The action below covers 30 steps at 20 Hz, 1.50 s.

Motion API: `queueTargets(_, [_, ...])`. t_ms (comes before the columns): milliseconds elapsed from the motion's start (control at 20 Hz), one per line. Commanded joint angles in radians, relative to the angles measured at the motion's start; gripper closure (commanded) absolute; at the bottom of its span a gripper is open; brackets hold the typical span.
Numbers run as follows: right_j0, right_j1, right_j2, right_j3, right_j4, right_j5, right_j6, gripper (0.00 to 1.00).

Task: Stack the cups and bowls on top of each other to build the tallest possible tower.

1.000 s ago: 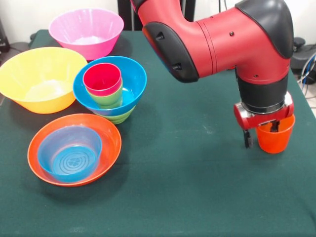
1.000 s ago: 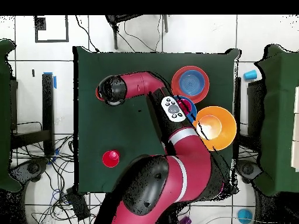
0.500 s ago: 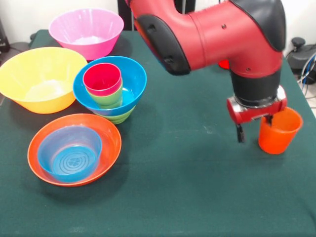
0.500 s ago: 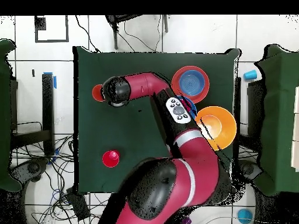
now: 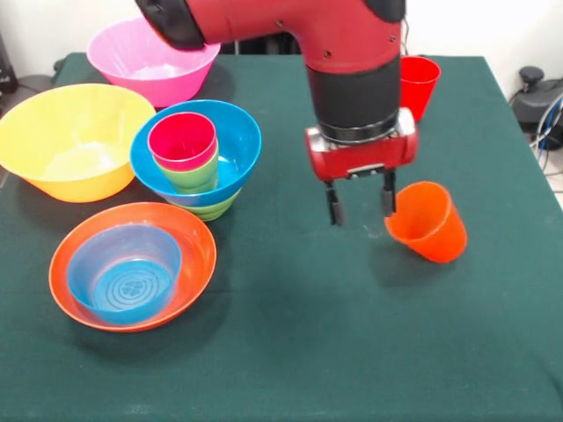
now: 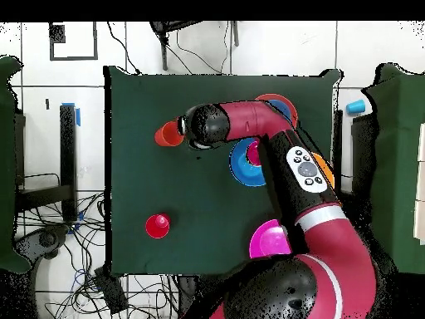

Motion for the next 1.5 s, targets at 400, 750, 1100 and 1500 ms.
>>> queueTargets(400, [0.181, 0.067, -0.091, -0.040, -0.090, -0.041, 0.018, 0.00])
queueTargets(750, [0.193, 0.086, -0.104, -0.046, -0.066, -0.063, 0.024, 0.00])
queueTargets(1100, [0.215, 0.111, -0.131, -0.075, -0.072, -0.059, 0.026, 0.00])
queueTargets(1500, [0.226, 0.072, -0.149, -0.084, -0.077, -0.032, 0.001, 0.00])
